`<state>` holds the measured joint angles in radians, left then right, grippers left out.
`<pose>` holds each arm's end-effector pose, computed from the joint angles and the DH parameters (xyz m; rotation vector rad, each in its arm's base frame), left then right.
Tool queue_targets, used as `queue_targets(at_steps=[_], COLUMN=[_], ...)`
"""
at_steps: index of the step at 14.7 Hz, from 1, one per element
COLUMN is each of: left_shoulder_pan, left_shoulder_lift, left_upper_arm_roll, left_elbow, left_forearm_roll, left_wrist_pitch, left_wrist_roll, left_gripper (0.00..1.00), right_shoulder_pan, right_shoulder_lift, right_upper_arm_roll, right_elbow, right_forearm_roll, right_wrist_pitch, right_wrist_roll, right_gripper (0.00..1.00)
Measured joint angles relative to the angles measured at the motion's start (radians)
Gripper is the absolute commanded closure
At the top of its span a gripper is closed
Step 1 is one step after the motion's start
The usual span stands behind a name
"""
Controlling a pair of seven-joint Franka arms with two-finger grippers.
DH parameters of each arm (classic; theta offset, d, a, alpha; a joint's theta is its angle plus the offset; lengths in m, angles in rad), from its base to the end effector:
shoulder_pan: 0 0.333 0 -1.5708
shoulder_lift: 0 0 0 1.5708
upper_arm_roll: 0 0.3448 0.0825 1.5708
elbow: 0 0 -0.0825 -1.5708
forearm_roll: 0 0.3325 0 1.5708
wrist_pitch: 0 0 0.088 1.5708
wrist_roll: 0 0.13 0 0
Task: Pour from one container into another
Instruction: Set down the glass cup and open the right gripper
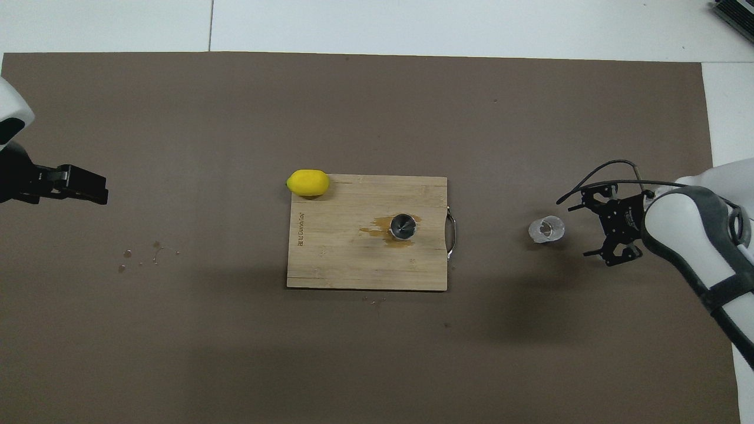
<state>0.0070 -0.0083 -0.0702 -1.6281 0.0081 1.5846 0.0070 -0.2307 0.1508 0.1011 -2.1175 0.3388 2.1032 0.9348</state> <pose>0.4982 -0.0306 0.6116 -3.1295 0.1103 0.0547 0.5076 -0.0448 0.3721 -2.3514 1.7177 0.3896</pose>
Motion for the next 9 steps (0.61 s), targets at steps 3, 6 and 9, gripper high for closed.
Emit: queue_targets(at_steps=[3, 6, 9], left_shoulder_pan=[0.000, 0.000, 0.000], left_shoulder_lift=[-0.002, -0.002, -0.002], left_upper_arm_roll=[0.003, 0.003, 0.003], left_elbow=[0.000, 0.000, 0.000], left_forearm_roll=[0.000, 0.000, 0.000], left_wrist_pitch=[0.000, 0.000, 0.000], left_wrist_roll=[0.000, 0.000, 0.000], left_gripper=[0.00, 0.00, 0.00], right_shoulder_pan=[0.062, 0.119, 0.180], right_shoulder_lift=[-0.033, -0.046, -0.073], right_upper_arm_roll=[0.003, 0.005, 0.006], right_elbow=[0.001, 0.002, 0.007], right_forearm_roll=[-0.053, -0.084, -0.222], right_wrist_pitch=[0.000, -0.004, -0.011], right_wrist_roll=[-0.122, -0.304, -0.422], right_gripper=[0.00, 0.00, 0.00])
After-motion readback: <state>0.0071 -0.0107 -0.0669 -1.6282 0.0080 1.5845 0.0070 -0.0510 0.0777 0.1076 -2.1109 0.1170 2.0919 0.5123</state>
